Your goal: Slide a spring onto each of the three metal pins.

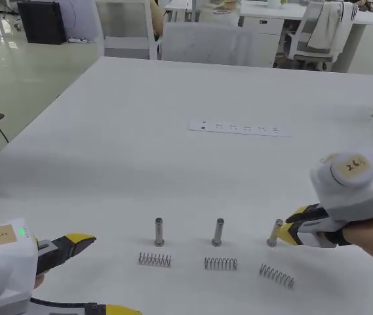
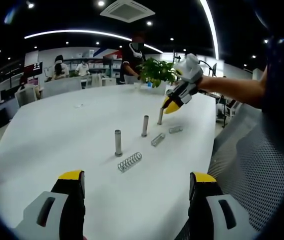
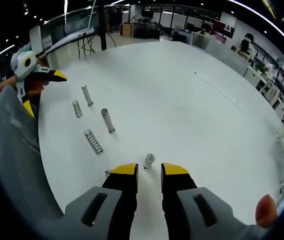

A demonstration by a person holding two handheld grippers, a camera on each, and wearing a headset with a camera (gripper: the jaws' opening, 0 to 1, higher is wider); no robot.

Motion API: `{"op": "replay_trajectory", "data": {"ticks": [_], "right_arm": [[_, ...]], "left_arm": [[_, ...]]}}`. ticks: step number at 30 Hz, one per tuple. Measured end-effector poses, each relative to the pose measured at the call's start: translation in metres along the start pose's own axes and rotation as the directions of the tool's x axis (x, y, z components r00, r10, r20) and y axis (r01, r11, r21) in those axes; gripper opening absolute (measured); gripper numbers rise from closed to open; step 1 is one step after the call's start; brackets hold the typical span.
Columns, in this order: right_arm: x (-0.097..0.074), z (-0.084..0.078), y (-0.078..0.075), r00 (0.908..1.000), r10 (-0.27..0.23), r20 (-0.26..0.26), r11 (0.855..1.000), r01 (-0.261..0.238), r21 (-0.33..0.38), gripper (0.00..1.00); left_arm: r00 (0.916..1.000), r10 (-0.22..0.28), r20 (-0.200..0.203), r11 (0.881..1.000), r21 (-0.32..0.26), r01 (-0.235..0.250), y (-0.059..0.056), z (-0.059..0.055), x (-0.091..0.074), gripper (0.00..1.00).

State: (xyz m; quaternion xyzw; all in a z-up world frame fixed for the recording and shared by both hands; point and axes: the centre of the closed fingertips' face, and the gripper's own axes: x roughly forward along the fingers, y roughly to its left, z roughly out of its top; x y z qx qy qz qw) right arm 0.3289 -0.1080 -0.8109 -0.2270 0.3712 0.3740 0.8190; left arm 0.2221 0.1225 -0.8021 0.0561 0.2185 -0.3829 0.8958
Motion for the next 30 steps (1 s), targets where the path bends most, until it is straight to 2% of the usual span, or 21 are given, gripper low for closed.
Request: {"op": "replay_trajectory", "data": {"ticks": [14, 21, 30], "right_arm": [[-0.007, -0.016, 0.014, 0.9996, 0.018, -0.020, 1.000, -0.018, 0.003, 0.16], [-0.009, -0.020, 0.026, 0.9987, 0.047, -0.020, 0.999, -0.047, 0.002, 0.17], [-0.006, -0.020, 0.041, 0.9953, 0.090, -0.036, 0.995, -0.092, -0.033, 0.17]], "left_arm": [[1.0000, 0.001, -0.001, 1.000, 0.001, -0.001, -0.002, 0.001, 0.000, 0.83], [1.0000, 0.003, 0.000, 1.000, 0.003, -0.003, -0.001, 0.002, 0.000, 0.83], [1.0000, 0.010, 0.002, 1.000, 0.002, -0.010, -0.001, 0.002, -0.001, 0.83]]}}
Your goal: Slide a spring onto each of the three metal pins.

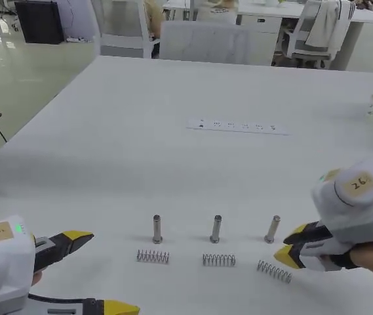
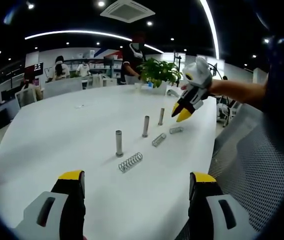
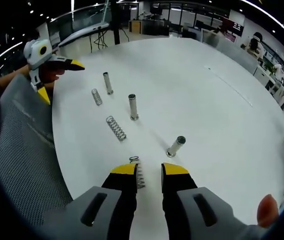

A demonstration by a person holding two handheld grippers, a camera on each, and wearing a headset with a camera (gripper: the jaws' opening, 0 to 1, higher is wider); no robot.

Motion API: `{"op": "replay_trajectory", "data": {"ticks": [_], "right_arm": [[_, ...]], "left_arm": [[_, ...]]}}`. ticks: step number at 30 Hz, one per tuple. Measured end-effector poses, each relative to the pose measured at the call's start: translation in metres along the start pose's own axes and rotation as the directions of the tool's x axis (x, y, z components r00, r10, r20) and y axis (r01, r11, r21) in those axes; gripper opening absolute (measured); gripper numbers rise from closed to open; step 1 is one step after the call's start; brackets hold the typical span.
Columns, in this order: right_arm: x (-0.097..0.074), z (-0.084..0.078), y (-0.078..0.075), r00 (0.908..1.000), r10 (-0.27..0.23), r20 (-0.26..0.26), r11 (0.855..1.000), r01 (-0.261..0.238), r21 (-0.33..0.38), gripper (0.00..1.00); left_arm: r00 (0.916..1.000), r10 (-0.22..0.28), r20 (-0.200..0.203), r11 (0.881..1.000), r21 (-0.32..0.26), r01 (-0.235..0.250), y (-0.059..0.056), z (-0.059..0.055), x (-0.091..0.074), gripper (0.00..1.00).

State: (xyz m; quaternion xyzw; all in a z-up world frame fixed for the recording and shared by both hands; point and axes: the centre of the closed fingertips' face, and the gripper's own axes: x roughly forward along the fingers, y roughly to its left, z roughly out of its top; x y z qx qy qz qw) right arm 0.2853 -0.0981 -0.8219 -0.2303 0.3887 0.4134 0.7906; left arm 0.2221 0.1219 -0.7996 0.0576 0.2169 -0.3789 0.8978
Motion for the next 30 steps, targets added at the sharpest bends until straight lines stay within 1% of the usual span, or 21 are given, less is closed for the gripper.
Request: {"op": "replay_trajectory", "data": {"ticks": [5, 12, 21, 30], "right_arm": [[0.005, -0.001, 0.009, 0.9995, 0.024, -0.020, 0.999, -0.025, -0.029, 0.16], [0.011, 0.000, 0.015, 0.9982, 0.045, -0.040, 0.997, -0.047, -0.056, 0.15], [0.019, -0.005, 0.017, 0.9950, 0.056, -0.083, 0.994, -0.063, -0.089, 0.13], [0.025, -0.005, 0.020, 0.9919, 0.066, -0.108, 0.990, -0.079, -0.115, 0.12]], "left_arm": [[1.0000, 0.002, 0.000, 1.000, 0.000, -0.002, 0.000, 0.000, 0.000, 0.83], [1.0000, 0.005, 0.003, 1.000, -0.003, -0.005, 0.001, 0.000, 0.000, 0.83], [1.0000, 0.003, 0.001, 1.000, -0.005, -0.003, 0.001, -0.001, 0.000, 0.83], [1.0000, 0.001, -0.003, 1.000, -0.009, -0.001, 0.001, -0.002, 0.001, 0.83]]}}
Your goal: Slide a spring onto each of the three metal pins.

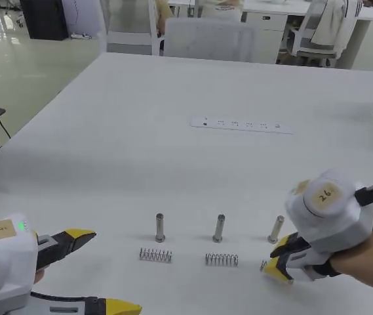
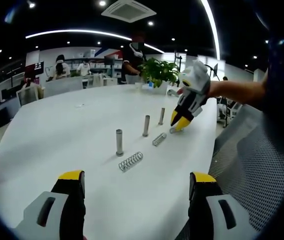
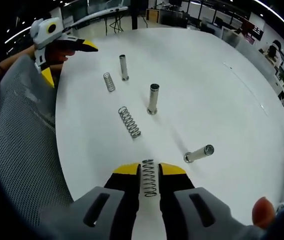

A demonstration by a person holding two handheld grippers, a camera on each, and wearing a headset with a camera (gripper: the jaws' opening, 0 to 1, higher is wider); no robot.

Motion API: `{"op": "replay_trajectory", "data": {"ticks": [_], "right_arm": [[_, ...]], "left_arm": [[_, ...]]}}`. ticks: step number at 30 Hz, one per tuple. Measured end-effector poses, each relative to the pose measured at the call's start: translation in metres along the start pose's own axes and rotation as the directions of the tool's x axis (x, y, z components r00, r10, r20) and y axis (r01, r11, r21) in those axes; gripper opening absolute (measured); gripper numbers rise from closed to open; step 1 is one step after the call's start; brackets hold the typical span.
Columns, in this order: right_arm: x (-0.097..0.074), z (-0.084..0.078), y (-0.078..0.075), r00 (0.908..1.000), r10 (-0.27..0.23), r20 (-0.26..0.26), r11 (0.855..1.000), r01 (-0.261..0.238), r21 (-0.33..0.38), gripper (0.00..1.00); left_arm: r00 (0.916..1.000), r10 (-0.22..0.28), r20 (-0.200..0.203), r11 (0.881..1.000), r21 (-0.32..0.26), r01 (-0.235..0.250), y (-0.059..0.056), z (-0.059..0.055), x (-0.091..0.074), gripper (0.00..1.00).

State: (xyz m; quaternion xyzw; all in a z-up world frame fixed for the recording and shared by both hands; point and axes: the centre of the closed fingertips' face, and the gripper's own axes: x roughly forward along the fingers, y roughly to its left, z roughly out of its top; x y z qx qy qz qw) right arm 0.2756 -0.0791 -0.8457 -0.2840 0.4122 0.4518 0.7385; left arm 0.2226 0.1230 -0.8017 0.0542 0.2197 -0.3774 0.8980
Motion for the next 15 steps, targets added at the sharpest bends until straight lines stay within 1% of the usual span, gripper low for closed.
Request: {"op": "replay_trajectory", "data": {"ticks": [3, 15], "right_arm": [[0.0038, -0.0013, 0.0013, 0.9998, 0.005, -0.020, 1.000, -0.005, -0.016, 0.11], [0.0111, -0.0050, 0.0016, 0.9977, 0.016, -0.066, 0.999, -0.019, -0.045, 0.10]], "left_arm": [[1.0000, 0.000, 0.000, 1.000, -0.001, 0.000, 0.0003, -0.0002, -0.0001, 0.83], [1.0000, 0.002, 0.001, 1.000, -0.004, -0.002, 0.0017, -0.0006, -0.0003, 0.83]]}}
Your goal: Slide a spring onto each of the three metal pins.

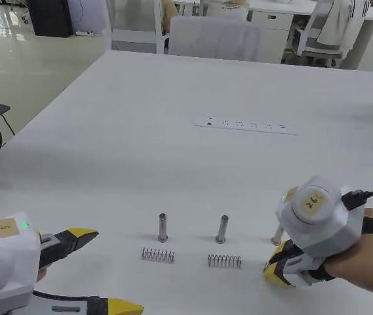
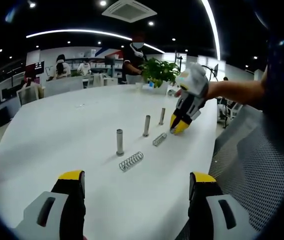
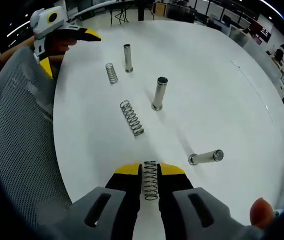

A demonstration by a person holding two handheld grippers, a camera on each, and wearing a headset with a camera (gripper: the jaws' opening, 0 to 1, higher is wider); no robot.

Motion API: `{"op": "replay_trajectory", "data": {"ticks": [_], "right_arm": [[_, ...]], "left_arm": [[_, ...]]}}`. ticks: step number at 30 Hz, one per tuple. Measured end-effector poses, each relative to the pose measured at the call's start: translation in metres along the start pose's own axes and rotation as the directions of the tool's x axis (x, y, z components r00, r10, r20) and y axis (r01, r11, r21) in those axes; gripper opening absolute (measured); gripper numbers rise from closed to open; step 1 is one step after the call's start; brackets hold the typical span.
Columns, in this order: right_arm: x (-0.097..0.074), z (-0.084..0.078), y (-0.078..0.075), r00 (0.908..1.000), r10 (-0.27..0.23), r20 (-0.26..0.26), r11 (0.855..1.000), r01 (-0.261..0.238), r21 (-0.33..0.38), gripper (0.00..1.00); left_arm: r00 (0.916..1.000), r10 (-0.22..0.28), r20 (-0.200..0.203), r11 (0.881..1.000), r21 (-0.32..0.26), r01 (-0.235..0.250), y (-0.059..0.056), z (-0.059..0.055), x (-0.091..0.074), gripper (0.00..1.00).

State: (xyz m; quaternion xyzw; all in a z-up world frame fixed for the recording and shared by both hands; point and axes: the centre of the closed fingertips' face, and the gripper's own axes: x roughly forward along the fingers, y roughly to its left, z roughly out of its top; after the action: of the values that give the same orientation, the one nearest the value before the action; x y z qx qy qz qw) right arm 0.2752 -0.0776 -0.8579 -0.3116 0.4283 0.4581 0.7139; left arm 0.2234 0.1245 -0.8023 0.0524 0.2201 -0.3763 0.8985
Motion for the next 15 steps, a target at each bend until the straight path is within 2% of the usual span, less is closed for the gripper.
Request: {"op": "replay_trajectory", "data": {"ticks": [5, 15], "right_arm": [[0.0023, -0.0020, 0.0005, 0.9998, 0.010, -0.018, 1.000, -0.010, -0.005, 0.09], [0.0001, 0.0000, 0.0013, 0.9999, 0.009, -0.013, 1.000, -0.009, -0.005, 0.08]], "left_arm": [[1.0000, 0.000, 0.001, 1.000, 0.001, 0.000, 0.0001, 0.0001, 0.0001, 0.83], [1.0000, 0.004, 0.006, 1.000, 0.000, -0.004, 0.0005, 0.0011, -0.0004, 0.83]]}}
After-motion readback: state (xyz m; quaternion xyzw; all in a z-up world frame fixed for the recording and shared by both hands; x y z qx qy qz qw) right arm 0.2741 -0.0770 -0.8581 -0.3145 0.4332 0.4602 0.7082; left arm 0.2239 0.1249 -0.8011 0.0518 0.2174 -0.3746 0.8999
